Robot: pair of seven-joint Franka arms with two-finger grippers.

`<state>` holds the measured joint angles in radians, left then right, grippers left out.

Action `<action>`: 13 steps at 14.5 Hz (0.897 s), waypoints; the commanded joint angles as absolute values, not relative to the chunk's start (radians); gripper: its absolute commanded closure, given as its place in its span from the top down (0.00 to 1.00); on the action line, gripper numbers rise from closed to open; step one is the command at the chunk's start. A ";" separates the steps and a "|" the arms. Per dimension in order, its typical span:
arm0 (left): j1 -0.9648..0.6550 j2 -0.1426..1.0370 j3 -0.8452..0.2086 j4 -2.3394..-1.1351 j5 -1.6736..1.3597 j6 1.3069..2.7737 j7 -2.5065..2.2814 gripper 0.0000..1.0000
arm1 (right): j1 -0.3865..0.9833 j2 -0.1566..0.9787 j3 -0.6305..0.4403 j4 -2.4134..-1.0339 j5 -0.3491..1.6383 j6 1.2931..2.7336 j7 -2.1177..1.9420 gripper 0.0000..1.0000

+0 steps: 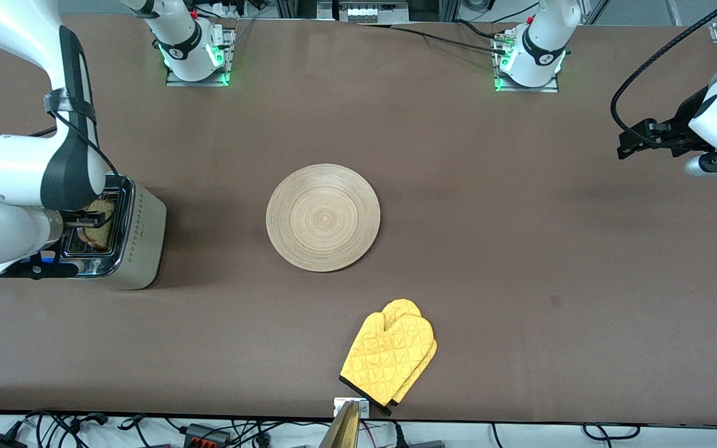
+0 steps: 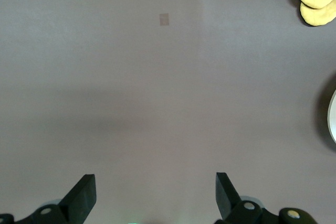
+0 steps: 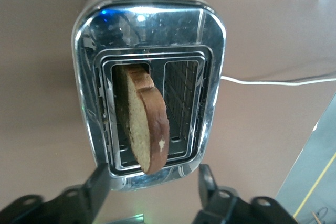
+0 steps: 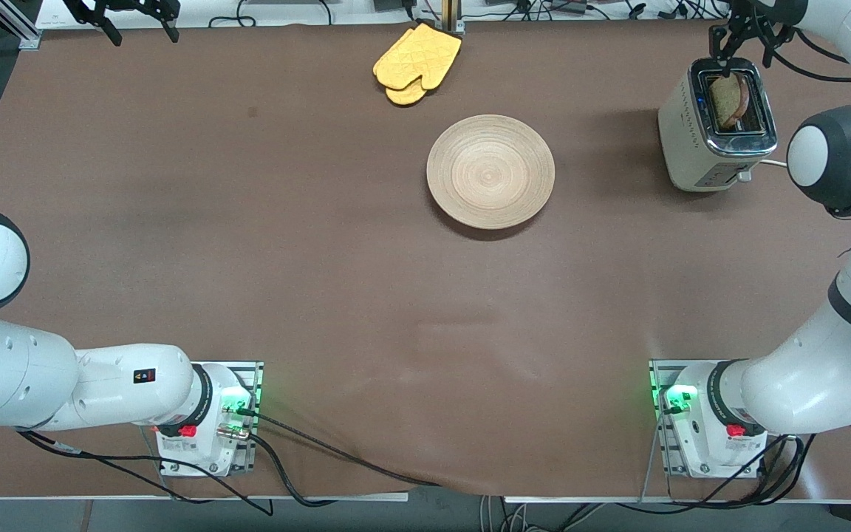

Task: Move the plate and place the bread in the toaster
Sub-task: 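Lower the bread into the toaster slot with the right gripper, then open the right gripper and raise it away from the toaster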

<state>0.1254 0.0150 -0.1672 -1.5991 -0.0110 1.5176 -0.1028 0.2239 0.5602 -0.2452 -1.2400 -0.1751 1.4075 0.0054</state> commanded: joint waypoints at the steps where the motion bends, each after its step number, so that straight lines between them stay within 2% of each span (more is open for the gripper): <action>1: 0.127 0.008 -0.167 -1.605 -0.029 1.523 -0.112 1.00 | 0.216 0.531 -0.239 -1.197 -0.153 1.408 0.006 1.00; 3: 0.127 0.008 -0.167 -1.605 -0.029 1.523 -0.112 1.00 | 0.209 0.529 -0.251 -1.151 -0.094 1.402 0.003 1.00; 8: 0.127 0.008 -0.167 -1.605 -0.029 1.523 -0.113 1.00 | 0.164 0.468 -0.250 -1.144 0.047 1.413 0.014 1.00; 13: 0.127 0.008 -0.166 -1.605 -0.031 1.523 -0.113 1.00 | 0.184 0.433 -0.235 -1.144 0.052 1.431 -0.002 1.00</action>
<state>0.1256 0.0150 -0.1671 -1.5990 -0.0114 1.5176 -0.1063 0.1796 0.4399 -0.2407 -1.1423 0.0366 1.4142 0.0023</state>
